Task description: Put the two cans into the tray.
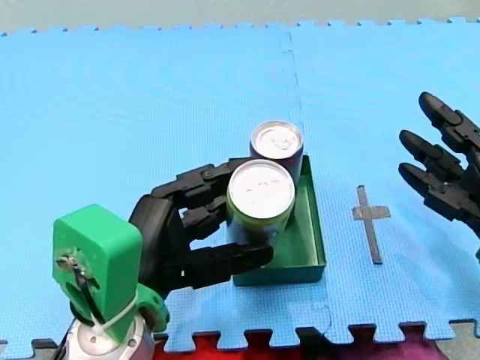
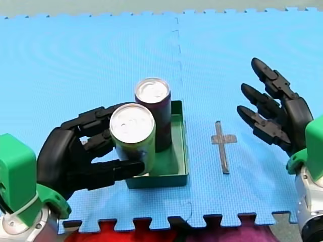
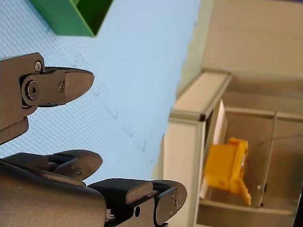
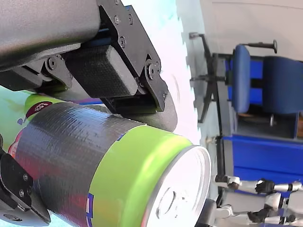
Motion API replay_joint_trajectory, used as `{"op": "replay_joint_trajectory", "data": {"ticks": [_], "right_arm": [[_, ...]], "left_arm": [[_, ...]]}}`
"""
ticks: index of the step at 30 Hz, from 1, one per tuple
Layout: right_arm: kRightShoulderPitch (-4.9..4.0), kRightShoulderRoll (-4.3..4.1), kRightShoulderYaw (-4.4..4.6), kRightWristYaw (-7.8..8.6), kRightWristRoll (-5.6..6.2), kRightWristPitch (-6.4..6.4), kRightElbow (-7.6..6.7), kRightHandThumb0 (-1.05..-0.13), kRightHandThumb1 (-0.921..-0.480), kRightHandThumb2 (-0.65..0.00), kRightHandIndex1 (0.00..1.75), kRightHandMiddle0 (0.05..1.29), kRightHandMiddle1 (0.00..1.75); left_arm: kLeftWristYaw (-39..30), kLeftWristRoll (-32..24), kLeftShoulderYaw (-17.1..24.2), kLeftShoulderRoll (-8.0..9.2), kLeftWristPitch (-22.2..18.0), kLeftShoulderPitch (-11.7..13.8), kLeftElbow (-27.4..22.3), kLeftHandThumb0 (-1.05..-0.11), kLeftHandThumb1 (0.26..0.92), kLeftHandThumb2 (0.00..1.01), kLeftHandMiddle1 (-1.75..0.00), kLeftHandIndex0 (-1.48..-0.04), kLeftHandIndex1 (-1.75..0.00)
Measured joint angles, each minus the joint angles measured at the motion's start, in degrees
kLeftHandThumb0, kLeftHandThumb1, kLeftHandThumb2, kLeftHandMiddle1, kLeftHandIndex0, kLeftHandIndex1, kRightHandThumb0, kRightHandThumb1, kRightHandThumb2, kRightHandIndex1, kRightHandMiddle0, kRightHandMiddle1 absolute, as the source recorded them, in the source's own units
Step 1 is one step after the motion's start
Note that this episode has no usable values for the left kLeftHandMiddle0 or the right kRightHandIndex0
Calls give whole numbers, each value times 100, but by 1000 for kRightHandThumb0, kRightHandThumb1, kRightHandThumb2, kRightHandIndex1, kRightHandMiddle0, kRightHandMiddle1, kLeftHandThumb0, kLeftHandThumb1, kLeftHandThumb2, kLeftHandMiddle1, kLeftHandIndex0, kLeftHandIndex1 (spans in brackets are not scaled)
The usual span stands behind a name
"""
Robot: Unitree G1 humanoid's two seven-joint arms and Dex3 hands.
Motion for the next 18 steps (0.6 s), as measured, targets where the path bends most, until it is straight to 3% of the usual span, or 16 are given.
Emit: {"op": "replay_joint_trajectory", "data": {"ticks": [18], "right_arm": [[15,3,-2,46,11,-67,39,-1048,-921,-250,7,309,3]], "left_arm": [[-32,0,25,-16,-134,-86,224,-372,754,0,0,-1281,0]]}}
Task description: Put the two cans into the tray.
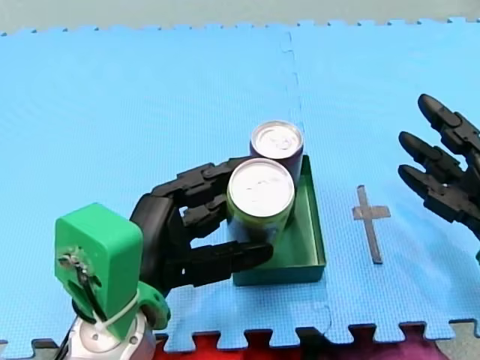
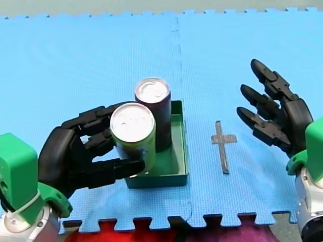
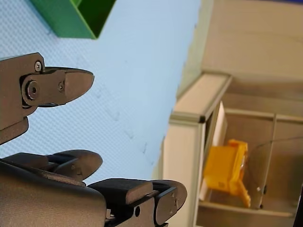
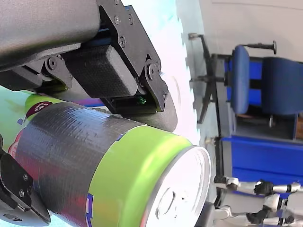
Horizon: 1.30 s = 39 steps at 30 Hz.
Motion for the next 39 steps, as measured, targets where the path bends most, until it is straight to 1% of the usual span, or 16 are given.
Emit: {"op": "replay_joint_trajectory", "data": {"ticks": [12,23,39], "right_arm": [[32,8,26,-28,-7,2,-93,-1048,-921,-252,4,309,2],[42,8,61,-41,-14,16,-121,-1048,-921,-255,2,305,0],[45,8,72,-32,-9,28,-125,-1048,-921,-255,0,302,0]], "left_arm": [[-19,-7,13,-12,-23,-41,132,-371,752,0,0,-1281,0],[-5,-29,62,-53,14,-183,265,-372,753,0,0,-1278,0],[-6,-28,57,-48,37,-187,255,-372,752,0,0,-1277,0]]}}
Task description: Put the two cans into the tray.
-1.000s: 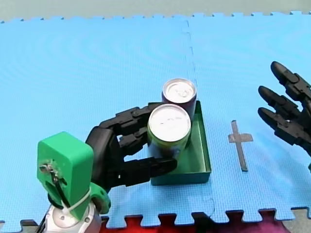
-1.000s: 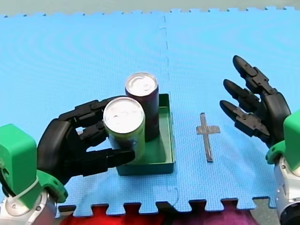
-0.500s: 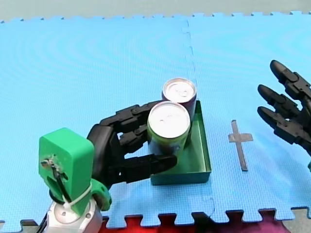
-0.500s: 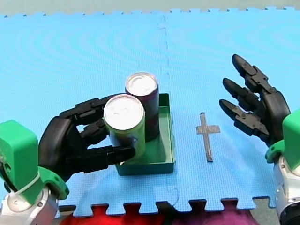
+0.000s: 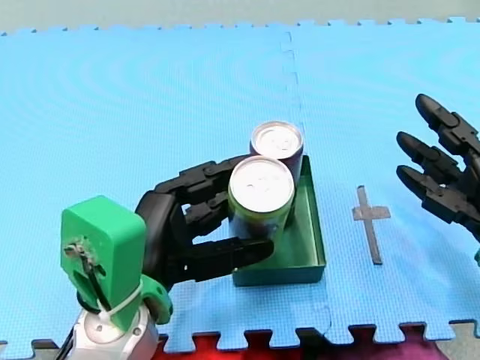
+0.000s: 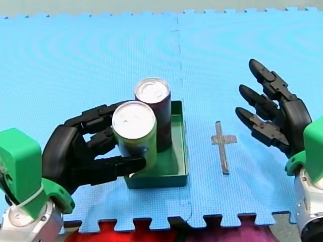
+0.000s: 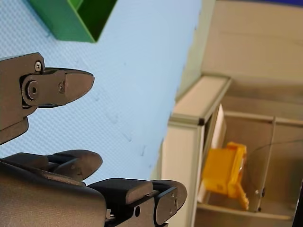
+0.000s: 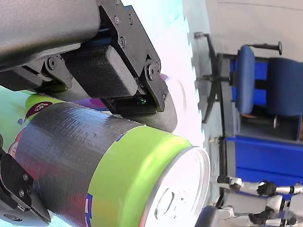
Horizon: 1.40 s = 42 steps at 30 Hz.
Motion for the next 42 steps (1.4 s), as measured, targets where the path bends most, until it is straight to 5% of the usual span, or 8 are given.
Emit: {"op": "replay_joint_trajectory", "data": {"ticks": [42], "right_arm": [[24,2,-10,52,45,-29,-25,-1048,-921,-260,2,305,0]], "left_arm": [[-208,7,33,7,-424,-37,596,-367,754,1,0,-1275,0]]}}
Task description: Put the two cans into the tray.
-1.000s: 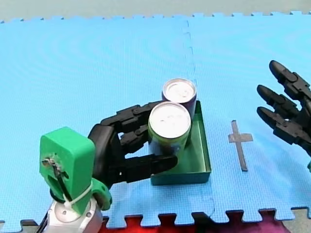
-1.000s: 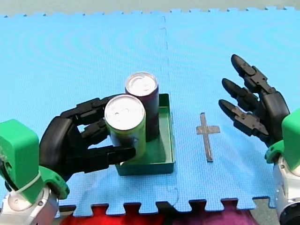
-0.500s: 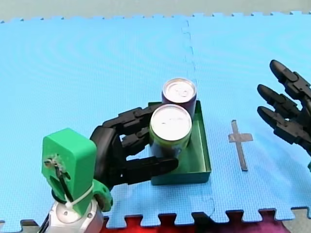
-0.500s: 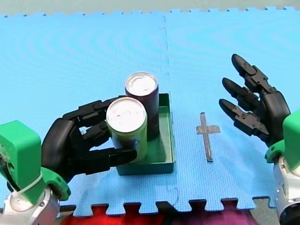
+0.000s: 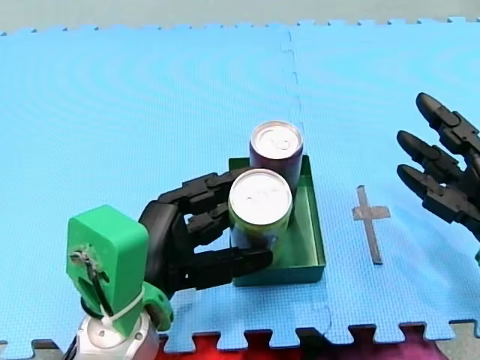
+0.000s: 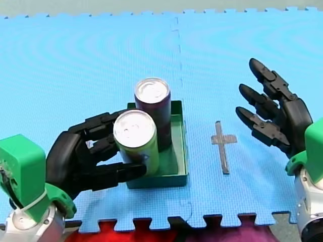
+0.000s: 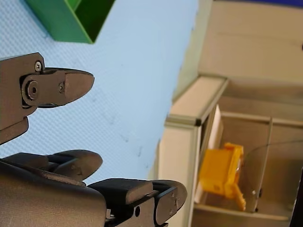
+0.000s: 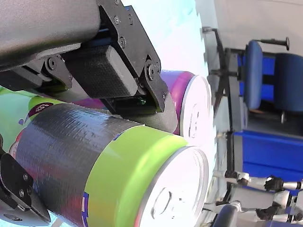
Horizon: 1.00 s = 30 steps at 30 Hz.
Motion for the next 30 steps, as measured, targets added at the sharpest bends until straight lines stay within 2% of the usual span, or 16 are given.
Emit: {"op": "replay_joint_trajectory", "data": {"ticks": [23,30], "right_arm": [[27,6,-6,45,17,-102,-7,-1048,-921,-257,4,310,2],[32,15,-6,54,20,-126,-1,-1048,-921,-257,3,310,1]], "left_arm": [[-2,25,-3,9,-7,44,-1,-364,757,0,0,-1273,0],[275,441,-105,64,0,53,-72,-361,759,1,0,-1271,0]]}}
